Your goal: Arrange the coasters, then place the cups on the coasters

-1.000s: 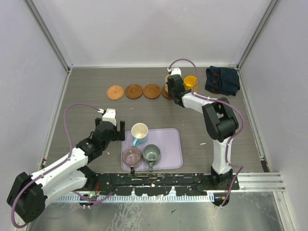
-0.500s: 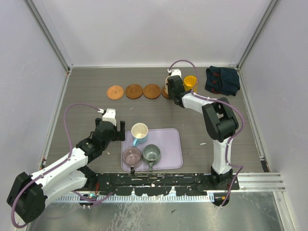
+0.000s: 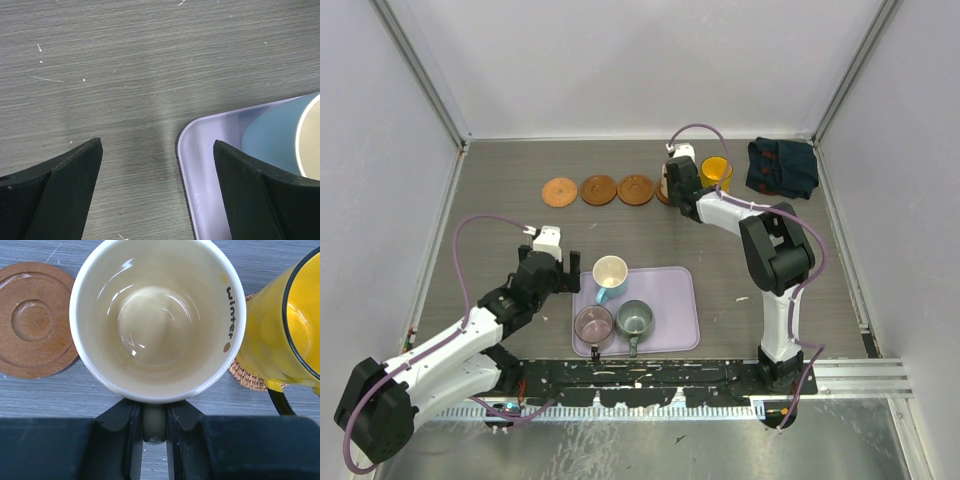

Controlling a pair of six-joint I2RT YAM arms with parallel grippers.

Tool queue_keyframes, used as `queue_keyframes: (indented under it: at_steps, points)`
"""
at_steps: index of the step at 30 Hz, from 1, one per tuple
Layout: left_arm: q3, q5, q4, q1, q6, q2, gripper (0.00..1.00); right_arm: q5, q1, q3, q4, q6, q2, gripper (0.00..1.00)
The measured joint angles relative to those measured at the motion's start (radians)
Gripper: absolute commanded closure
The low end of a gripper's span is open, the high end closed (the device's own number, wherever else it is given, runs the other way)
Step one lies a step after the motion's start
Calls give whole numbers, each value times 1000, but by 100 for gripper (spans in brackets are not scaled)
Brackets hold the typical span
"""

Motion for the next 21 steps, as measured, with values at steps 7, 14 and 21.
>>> queue_keyframes:
  at_steps: [7, 14, 21]
  points:
    - [0, 2, 1, 0, 0, 0, 7, 0, 9, 12, -31, 2, 0, 99]
    - [0, 5, 1, 0, 0, 0, 7, 6, 11, 21, -49, 7, 0, 97]
    - [0, 5, 1, 0, 0, 0, 7, 36, 11, 28, -63, 14, 1, 96]
